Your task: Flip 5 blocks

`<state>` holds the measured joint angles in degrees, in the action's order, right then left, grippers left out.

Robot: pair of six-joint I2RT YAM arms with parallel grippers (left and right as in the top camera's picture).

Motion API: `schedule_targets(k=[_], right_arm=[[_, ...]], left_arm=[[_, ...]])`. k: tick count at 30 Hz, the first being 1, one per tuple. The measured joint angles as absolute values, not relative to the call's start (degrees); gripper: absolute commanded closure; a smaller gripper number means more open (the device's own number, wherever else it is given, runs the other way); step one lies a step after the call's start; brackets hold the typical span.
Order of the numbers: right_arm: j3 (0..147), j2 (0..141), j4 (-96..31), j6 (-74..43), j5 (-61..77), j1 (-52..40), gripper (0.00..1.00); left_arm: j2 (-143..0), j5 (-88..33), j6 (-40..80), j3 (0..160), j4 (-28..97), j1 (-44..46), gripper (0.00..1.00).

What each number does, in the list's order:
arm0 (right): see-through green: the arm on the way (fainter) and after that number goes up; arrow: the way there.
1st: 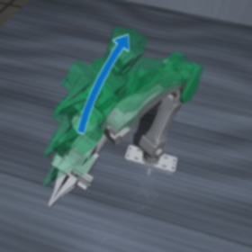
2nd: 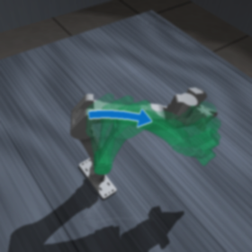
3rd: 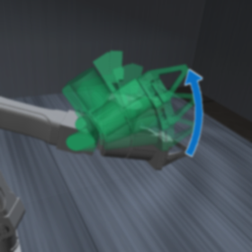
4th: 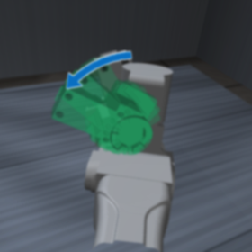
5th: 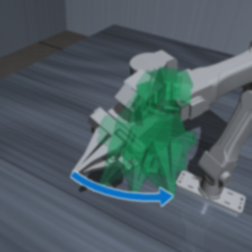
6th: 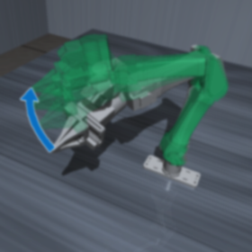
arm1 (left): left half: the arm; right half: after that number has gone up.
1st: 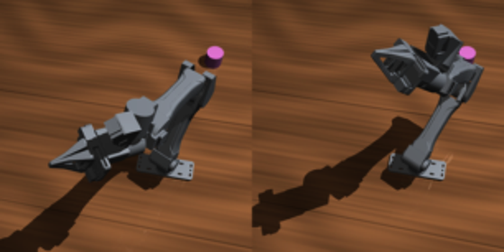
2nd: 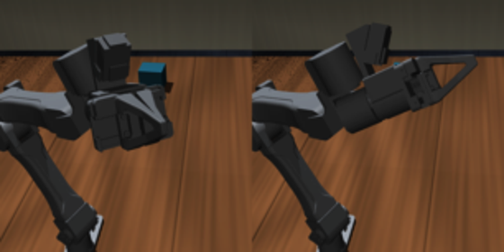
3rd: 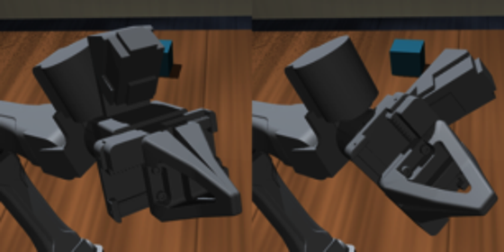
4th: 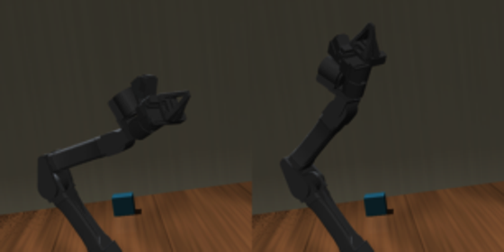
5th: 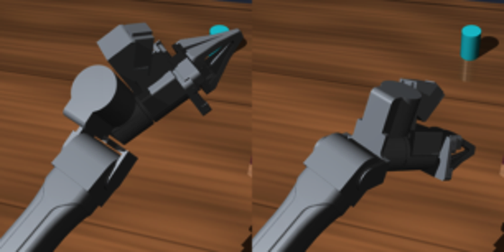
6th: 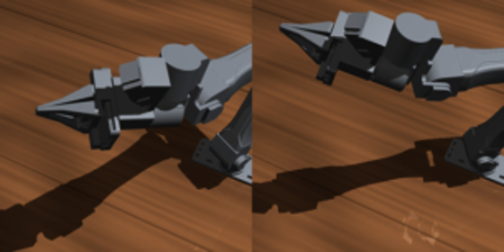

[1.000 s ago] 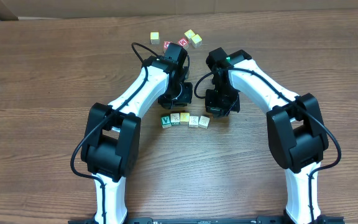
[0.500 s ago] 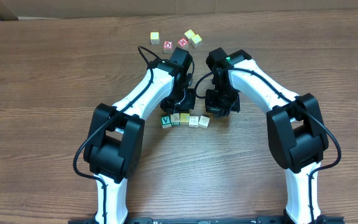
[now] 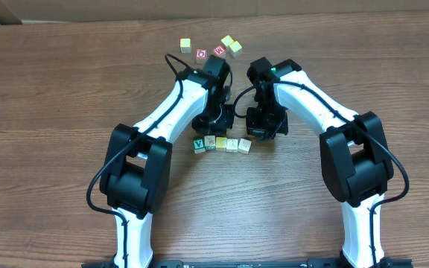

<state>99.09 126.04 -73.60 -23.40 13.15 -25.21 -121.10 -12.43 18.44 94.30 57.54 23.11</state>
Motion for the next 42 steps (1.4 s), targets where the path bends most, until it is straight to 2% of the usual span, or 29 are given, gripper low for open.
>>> schedule_targets(k=[11, 27, 42], right_arm=[[99.9, 122.2, -75.6, -22.7, 13.1, -26.5, 0.96], [99.9, 122.2, -74.2, -22.7, 13.1, -28.5, 0.95], [99.9, 122.2, -74.1, -22.7, 13.1, -28.5, 0.95]], left_arm=[[-117.0, -7.7, 22.8, 100.7, 62.7, 20.2, 0.96], [-117.3, -3.8, 24.1, 87.4, 51.4, 21.0, 0.96], [-117.3, -6.6, 24.0, 86.8, 52.8, 21.0, 0.96]])
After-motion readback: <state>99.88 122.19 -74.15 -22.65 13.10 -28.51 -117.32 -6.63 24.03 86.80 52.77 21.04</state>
